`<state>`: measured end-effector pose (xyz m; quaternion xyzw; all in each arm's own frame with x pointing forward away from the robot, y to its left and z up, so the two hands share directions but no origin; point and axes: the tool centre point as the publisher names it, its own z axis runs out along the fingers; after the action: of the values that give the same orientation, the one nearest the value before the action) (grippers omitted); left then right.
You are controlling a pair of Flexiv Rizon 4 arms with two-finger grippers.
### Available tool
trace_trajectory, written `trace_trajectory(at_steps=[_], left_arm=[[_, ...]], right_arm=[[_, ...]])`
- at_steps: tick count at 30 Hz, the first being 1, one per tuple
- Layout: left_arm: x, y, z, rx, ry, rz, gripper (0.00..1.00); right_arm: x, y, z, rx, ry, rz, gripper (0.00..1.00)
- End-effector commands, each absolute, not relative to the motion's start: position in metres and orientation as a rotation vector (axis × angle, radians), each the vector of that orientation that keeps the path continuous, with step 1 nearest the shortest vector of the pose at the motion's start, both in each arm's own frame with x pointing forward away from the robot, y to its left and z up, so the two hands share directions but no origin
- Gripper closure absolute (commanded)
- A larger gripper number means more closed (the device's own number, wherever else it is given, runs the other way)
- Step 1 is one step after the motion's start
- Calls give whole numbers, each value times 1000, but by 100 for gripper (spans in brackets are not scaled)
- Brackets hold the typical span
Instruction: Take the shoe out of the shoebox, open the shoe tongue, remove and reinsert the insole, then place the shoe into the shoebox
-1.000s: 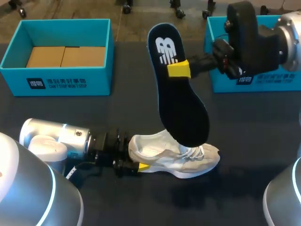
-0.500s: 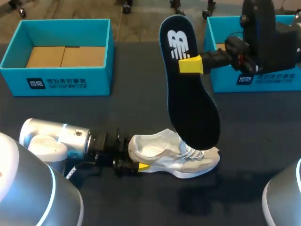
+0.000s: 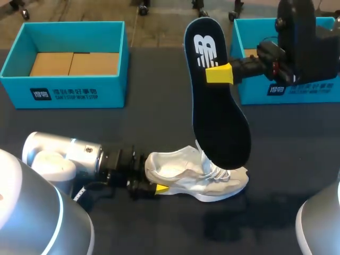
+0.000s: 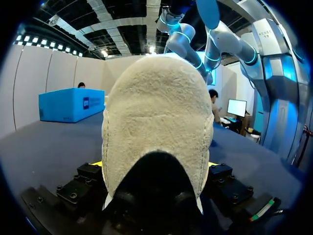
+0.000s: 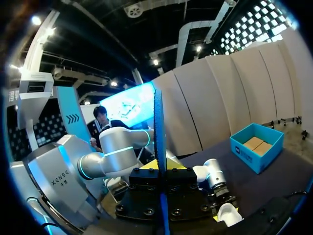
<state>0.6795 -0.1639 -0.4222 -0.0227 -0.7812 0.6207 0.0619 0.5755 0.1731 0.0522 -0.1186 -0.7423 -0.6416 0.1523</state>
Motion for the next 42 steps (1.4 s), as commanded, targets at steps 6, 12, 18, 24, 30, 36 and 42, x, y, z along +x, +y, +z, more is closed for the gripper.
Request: trace_trajectory(at_steps=[6, 12, 18, 24, 30, 36, 42], left_arm=[[687, -147, -424, -93, -2391, 1829, 0], [692, -136, -418, -55, -2434, 1756, 0], [694, -128, -414, -91, -2467, 1719, 0], [692, -125, -419, -206, -2446, 1731, 0], [694, -124, -420, -223, -2468, 1737, 0], [698, -113, -407, -169, -2501, 1664, 0], [697, -103, -398, -198, -2522, 1605, 0]], right_arm=[[578, 177, 52, -338, -2130, -1838, 100], [578, 177, 52, -338, -2130, -1838, 100], [578, 177, 52, -338, -2130, -1838, 100], [578, 177, 52, -338, -2130, -1838, 100], [578, 177, 52, -338, -2130, -1838, 100], [578, 177, 52, -338, -2130, -1838, 100], [578, 177, 52, -338, -2130, -1838, 100]])
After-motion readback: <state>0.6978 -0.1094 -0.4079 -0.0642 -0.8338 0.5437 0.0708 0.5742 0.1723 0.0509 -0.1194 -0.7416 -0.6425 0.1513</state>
